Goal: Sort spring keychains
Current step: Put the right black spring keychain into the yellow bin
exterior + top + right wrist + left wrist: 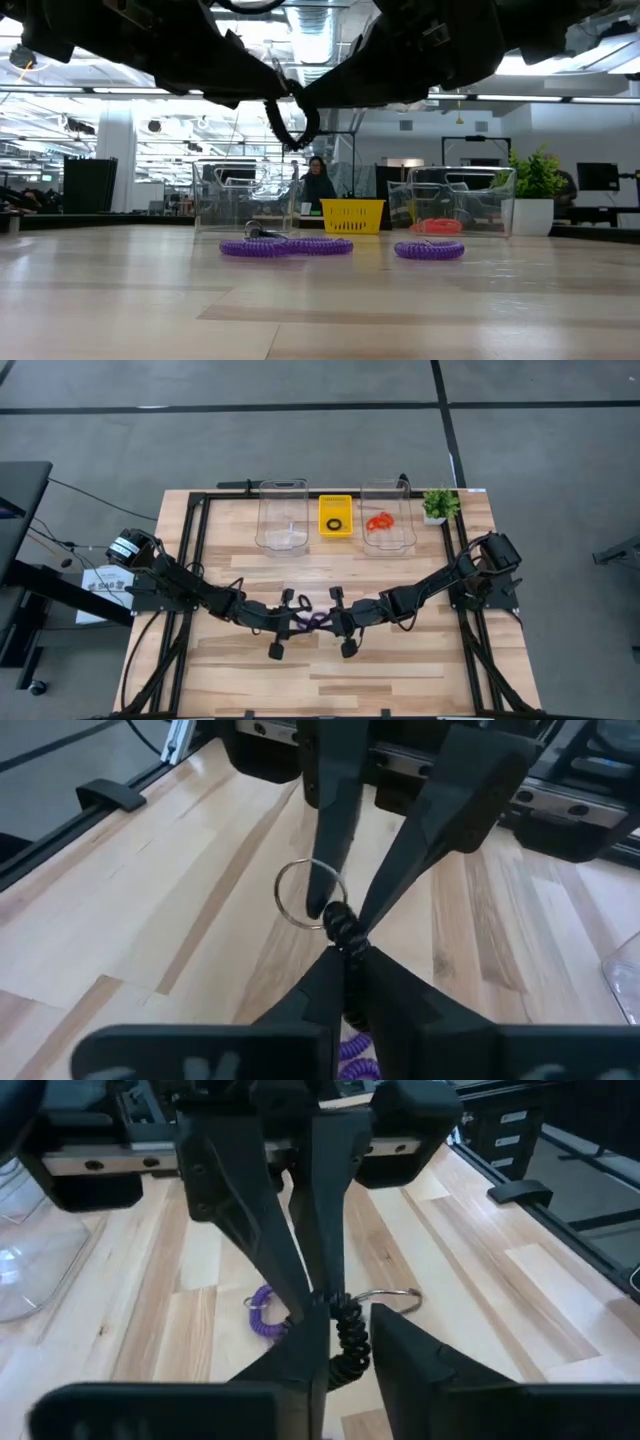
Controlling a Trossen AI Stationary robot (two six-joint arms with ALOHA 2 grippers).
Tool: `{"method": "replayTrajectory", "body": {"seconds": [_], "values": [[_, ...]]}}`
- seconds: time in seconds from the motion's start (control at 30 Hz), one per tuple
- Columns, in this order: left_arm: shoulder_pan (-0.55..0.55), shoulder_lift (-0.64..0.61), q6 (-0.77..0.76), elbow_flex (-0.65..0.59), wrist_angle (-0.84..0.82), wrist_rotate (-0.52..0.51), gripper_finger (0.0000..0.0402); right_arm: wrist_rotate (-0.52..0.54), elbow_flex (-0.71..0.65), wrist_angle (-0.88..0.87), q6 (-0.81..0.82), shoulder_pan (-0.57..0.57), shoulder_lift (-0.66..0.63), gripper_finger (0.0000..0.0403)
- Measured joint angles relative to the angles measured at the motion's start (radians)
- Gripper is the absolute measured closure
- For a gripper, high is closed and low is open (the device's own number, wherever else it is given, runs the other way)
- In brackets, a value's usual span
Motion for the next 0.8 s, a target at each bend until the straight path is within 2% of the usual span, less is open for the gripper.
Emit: {"method": "replayTrajectory", "body": {"seconds": [0.27, 0.53, 0.63, 0.8], "values": [[0.000, -0.006, -0.033, 0.000, -0.172, -0.004, 0.0274, 0.001, 0.000, -0.003, 0.001, 0.005, 0.000, 0.0398], [0.004, -0.137, -0.088, -0.012, -0.345, -0.038, 0.0251, 0.013, 0.000, -0.005, 0.001, 0.006, 0.000, 0.0399], [0.003, -0.201, -0.119, -0.050, -0.361, -0.039, 0.0250, 0.133, 0.000, -0.013, 0.001, 0.006, -0.014, 0.0399], [0.005, -0.294, -0.157, -0.120, -0.359, -0.050, 0.0254, 0.449, 0.002, -0.053, 0.001, -0.008, -0.077, 0.0398]]}}
